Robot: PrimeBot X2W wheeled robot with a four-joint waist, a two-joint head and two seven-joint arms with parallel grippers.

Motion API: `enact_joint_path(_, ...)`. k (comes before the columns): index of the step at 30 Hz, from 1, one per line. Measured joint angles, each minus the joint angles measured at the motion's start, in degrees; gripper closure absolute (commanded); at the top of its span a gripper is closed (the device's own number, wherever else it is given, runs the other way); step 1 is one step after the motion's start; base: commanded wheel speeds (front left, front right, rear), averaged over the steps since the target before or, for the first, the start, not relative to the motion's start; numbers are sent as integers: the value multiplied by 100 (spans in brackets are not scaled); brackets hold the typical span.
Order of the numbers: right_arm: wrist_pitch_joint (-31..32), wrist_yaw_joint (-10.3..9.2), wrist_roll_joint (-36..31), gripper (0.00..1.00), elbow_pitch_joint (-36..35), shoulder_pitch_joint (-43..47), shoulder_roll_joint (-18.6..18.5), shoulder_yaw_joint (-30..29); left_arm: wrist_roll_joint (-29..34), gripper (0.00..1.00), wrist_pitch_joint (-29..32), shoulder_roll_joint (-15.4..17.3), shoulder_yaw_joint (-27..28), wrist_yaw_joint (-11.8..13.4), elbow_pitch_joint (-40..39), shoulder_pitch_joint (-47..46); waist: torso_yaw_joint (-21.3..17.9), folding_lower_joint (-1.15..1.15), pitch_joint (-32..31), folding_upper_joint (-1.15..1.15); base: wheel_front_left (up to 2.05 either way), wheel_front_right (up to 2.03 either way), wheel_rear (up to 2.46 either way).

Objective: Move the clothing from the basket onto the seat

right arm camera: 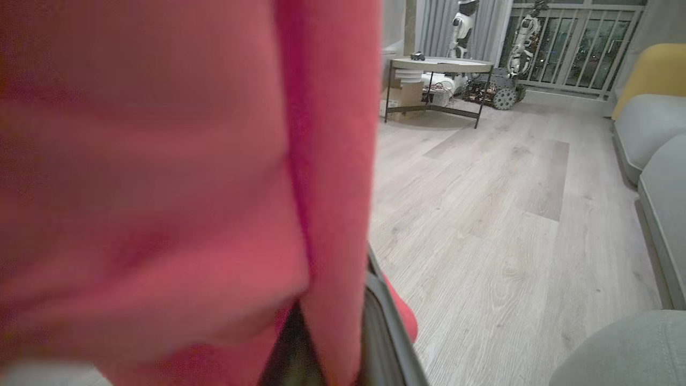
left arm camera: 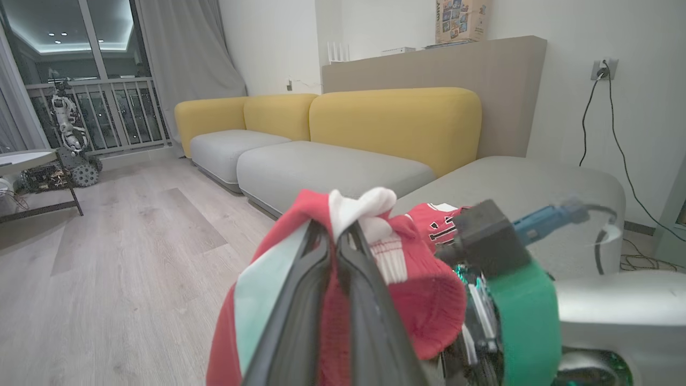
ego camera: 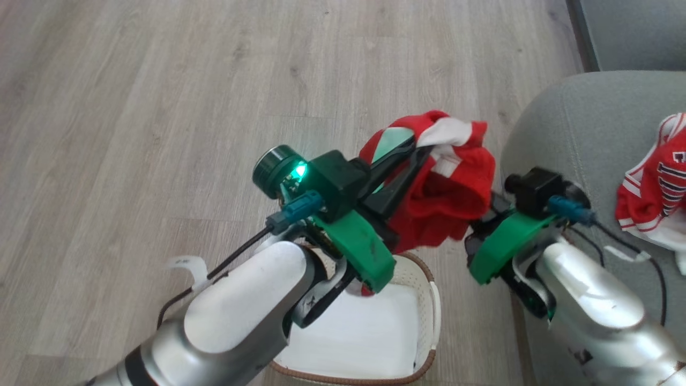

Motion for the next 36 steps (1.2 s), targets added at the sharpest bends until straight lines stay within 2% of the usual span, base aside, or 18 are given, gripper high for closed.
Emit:
enact_joint_path(9, 0, 0, 0, 100, -486, 296, -12, -693, -121, 100, -57, 167, 109, 123, 242, 319, -229, 0, 62, 0, 0, 0, 0)
enact_joint_path(10, 0, 0, -1, 100, -526, 360, -16, -778, -163, 98, -57, 179, 108, 149, 276, 347, -261, 0, 65, 0, 0, 0, 0)
enact_joint_path(11, 0, 0, -1, 100, -560, 410, -18, -855, -191, 59, -57, 181, 111, 151, 291, 374, -292, 0, 69, 0, 0, 0, 0)
enact_joint_path(12, 0, 0, 0, 100, -593, 454, -19, -937, -214, 6, -57, 180, 109, 148, 303, 401, -321, 0, 75, 0, 0, 0, 0)
enact_joint_path(13, 0, 0, -1, 100, -633, 492, -19, -1007, -245, 0, -57, 172, 107, 147, 315, 428, -352, 0, 80, 0, 0, 0, 0)
enact_joint_path(21, 1, 0, 275, 100, -1188, 734, -13, -1684, -352, 0, -254, 133, 123, 149, 423, 521, -705, 0, 146, 0, 0, 0, 0)
enact_joint_path(30, 0, 0, 460, 100, -2043, 865, -192, -2385, -339, 0, -463, 130, 114, 156, 559, 609, -1242, 0, 281, 0, 0, 0, 0)
enact_joint_path(36, 0, 0, 402, 100, -2483, 1096, -353, -2542, -232, 0, -659, 130, 98, 143, 647, 595, -1717, 0, 402, 0, 0, 0, 0)
